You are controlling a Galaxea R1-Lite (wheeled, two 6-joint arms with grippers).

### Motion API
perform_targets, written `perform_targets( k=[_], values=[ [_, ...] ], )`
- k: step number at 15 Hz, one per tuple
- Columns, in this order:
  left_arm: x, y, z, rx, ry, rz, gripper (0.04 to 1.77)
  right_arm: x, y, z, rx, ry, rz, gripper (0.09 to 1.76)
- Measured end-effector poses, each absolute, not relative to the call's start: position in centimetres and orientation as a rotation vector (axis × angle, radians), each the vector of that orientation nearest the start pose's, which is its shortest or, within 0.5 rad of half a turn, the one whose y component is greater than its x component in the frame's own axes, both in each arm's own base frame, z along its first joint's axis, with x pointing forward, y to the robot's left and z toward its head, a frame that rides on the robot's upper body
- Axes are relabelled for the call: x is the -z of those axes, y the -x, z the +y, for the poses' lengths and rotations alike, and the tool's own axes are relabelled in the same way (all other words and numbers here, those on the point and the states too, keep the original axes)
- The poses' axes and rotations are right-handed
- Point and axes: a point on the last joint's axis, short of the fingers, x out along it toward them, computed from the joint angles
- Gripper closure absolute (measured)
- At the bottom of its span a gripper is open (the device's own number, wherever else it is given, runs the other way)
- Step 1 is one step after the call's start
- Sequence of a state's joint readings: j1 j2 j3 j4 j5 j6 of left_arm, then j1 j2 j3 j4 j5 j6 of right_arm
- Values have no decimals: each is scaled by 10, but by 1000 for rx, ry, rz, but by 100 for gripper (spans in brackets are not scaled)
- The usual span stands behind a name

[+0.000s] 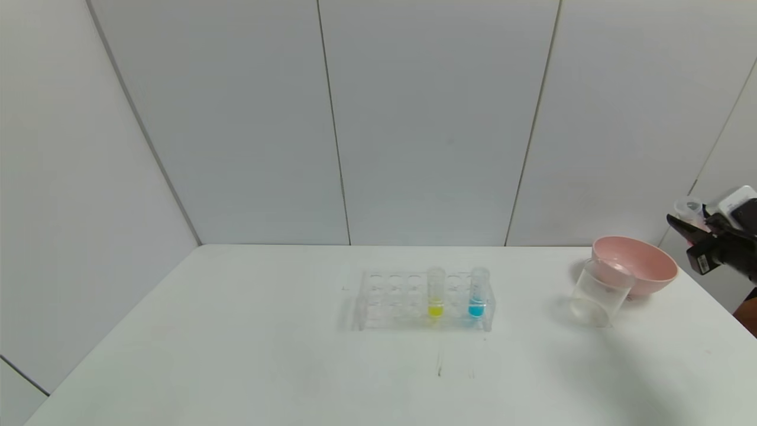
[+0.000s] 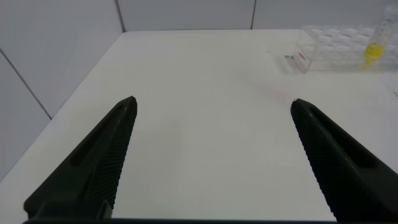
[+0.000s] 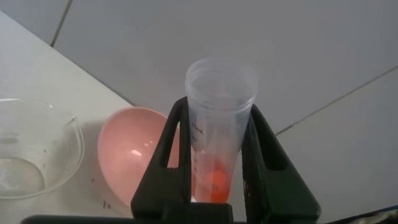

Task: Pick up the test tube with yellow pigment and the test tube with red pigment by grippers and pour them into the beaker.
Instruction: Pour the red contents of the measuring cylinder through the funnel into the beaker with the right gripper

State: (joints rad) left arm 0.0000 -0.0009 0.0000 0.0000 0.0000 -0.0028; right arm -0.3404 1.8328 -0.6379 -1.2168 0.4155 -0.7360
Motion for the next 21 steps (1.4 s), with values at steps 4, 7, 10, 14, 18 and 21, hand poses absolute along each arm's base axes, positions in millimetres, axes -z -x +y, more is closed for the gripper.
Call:
perform_targets(
  k=[4, 7, 10, 14, 18, 21],
  values=[
    [-75, 23, 0, 0, 3, -1, 5, -147, -312, -98, -78, 936, -41, 132],
    [-75, 23, 0, 0, 3, -1, 5, -141, -319, -94, -101, 999, -38, 132],
    [-75, 23, 0, 0, 3, -1, 5, -137, -320, -93, -113, 1096, -39, 132],
    [-75, 23, 0, 0, 2, -1, 5, -130, -316, -91, -190, 1149, -59, 132],
    [-75, 23, 0, 0, 3, -1, 5, -127, -313, -95, -188, 1310, -57, 132],
    [-75, 23, 0, 0, 3, -1, 5, -127, -313, -95, -182, 1411, -60, 132]
  ],
)
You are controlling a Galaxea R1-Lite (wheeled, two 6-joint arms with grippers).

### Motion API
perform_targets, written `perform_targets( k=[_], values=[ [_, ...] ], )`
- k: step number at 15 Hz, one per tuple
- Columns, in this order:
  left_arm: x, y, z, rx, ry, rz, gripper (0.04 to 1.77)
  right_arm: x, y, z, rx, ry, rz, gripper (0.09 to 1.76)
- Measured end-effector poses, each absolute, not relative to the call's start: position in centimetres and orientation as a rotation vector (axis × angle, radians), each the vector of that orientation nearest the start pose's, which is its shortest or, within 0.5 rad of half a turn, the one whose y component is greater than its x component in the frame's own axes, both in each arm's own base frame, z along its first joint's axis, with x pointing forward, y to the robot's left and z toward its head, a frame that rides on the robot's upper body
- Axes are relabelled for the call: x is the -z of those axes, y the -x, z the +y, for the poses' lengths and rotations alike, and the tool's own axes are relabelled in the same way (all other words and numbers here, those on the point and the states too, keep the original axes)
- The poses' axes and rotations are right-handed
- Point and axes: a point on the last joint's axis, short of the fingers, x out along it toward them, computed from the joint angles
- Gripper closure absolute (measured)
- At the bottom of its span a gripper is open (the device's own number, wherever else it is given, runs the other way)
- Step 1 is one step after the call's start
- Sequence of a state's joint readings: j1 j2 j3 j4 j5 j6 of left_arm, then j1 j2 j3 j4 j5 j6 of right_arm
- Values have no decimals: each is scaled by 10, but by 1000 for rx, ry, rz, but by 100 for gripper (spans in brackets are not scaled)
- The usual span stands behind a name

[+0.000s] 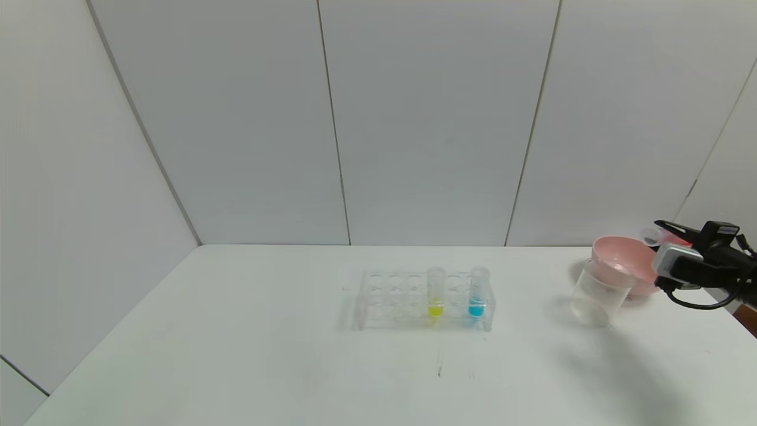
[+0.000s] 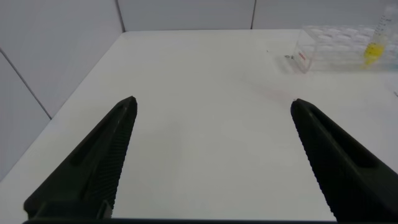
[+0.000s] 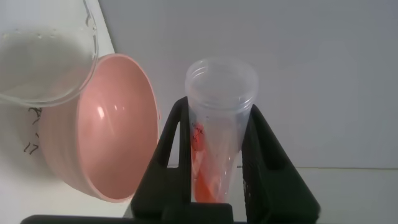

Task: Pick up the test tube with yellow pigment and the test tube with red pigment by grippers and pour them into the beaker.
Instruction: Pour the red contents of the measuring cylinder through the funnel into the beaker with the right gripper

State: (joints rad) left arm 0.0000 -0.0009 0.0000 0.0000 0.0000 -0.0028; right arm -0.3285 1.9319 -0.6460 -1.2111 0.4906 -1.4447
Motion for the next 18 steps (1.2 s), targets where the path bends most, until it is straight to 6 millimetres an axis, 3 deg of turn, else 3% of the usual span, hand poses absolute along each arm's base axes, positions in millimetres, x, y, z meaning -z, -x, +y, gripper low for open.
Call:
perform_targets(
  k=[18],
  values=[
    [-75, 23, 0, 0, 2, -1, 5, -118, -322, -74, -163, 1631, -19, 132]
  ],
)
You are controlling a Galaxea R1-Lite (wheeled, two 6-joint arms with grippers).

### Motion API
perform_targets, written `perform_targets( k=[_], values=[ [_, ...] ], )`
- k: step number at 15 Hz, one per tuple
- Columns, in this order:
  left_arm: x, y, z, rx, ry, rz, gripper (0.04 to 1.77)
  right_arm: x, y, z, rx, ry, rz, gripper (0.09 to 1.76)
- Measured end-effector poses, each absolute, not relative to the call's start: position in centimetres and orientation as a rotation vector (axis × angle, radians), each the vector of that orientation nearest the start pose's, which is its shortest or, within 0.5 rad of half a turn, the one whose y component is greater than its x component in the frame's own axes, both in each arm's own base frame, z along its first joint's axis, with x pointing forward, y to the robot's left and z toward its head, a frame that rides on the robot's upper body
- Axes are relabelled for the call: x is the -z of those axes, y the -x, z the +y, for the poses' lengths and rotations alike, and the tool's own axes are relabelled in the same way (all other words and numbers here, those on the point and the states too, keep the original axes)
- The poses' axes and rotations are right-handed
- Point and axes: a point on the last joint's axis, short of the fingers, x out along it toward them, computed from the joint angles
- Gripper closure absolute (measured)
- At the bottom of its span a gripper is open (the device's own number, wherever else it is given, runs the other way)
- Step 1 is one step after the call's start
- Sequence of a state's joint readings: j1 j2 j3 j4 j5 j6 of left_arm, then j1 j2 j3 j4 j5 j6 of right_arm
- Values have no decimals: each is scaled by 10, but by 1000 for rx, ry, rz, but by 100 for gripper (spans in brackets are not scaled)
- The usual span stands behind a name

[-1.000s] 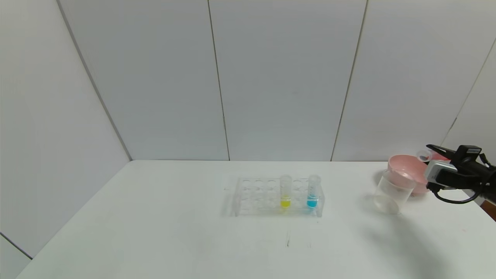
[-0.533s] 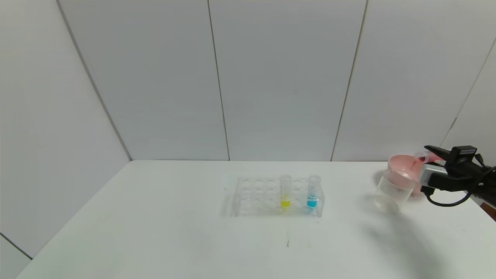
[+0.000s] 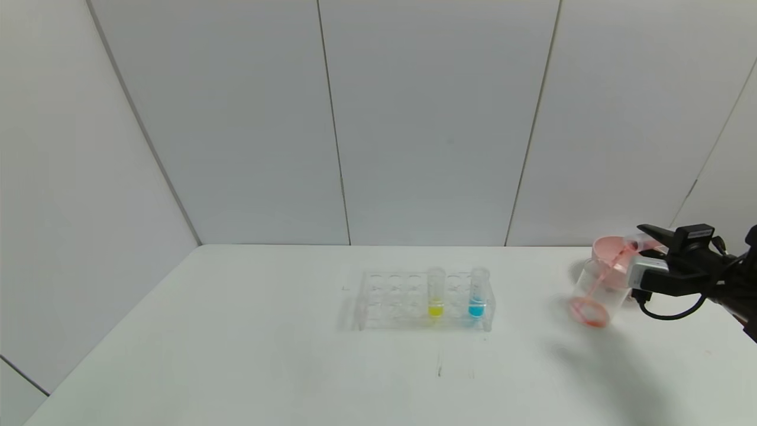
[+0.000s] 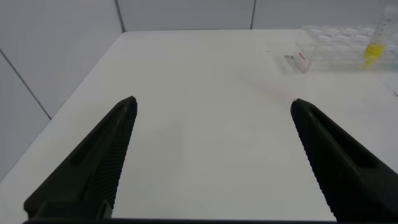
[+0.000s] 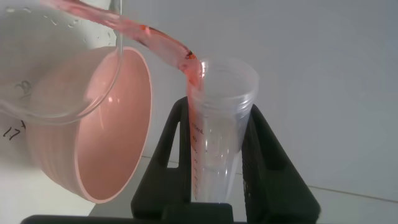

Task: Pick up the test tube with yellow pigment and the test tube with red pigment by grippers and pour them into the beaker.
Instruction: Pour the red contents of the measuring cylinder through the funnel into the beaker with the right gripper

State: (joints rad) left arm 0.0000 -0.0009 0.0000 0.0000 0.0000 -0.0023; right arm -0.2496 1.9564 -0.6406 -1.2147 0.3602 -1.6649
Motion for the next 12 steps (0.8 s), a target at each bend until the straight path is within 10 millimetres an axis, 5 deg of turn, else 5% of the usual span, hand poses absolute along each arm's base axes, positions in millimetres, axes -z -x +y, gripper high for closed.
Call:
perform_targets(
  k=[12],
  values=[
    [-75, 23, 0, 0, 3, -1, 5, -121, -323, -74, -150, 1729, -31, 132]
  ],
)
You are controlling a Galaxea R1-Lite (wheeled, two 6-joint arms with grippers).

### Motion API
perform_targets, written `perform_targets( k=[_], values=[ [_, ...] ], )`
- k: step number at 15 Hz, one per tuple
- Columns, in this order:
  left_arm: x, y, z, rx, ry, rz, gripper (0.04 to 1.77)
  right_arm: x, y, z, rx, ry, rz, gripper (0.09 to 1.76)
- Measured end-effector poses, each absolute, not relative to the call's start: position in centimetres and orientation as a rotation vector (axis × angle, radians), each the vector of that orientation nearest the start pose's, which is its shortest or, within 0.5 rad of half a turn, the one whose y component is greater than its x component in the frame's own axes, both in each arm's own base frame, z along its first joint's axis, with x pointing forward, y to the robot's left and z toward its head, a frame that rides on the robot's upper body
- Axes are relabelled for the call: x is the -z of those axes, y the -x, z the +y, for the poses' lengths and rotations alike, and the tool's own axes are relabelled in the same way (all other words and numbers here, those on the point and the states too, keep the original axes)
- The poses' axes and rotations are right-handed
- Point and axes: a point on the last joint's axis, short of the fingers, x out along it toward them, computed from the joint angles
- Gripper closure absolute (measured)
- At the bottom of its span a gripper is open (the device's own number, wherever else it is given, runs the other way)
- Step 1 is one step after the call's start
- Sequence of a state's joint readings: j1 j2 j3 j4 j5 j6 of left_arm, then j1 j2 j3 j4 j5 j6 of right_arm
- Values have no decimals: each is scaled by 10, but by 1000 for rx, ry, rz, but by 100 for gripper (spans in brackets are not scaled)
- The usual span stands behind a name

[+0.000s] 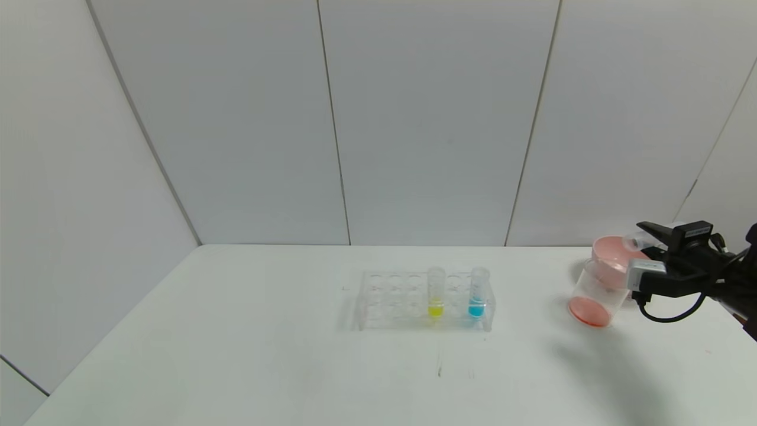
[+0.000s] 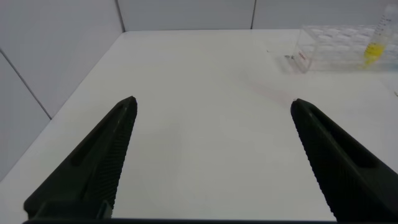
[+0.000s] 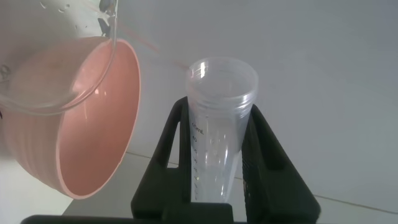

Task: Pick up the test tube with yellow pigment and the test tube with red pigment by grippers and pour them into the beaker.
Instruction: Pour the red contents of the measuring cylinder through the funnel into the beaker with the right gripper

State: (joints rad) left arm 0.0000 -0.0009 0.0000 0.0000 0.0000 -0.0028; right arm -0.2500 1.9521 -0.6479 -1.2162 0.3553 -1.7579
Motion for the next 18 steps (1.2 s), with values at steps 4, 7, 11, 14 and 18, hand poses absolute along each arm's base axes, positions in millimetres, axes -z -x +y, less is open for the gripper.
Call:
perform_targets(
  k=[4, 7, 11, 14, 18],
  values=[
    [-75, 23, 0, 0, 3, -1, 5, -121, -322, -75, -147, 1695, -22, 132],
    [-75, 23, 0, 0, 3, -1, 5, -121, -322, -73, -155, 1556, -20, 132],
    [-75, 23, 0, 0, 3, -1, 5, -124, -322, -68, -156, 1283, -16, 132],
    [-75, 23, 0, 0, 3, -1, 5, -130, -324, -68, -137, 1043, -21, 132],
    [-75, 23, 0, 0, 3, -1, 5, -150, -332, -70, -96, 621, -95, 132]
  ],
)
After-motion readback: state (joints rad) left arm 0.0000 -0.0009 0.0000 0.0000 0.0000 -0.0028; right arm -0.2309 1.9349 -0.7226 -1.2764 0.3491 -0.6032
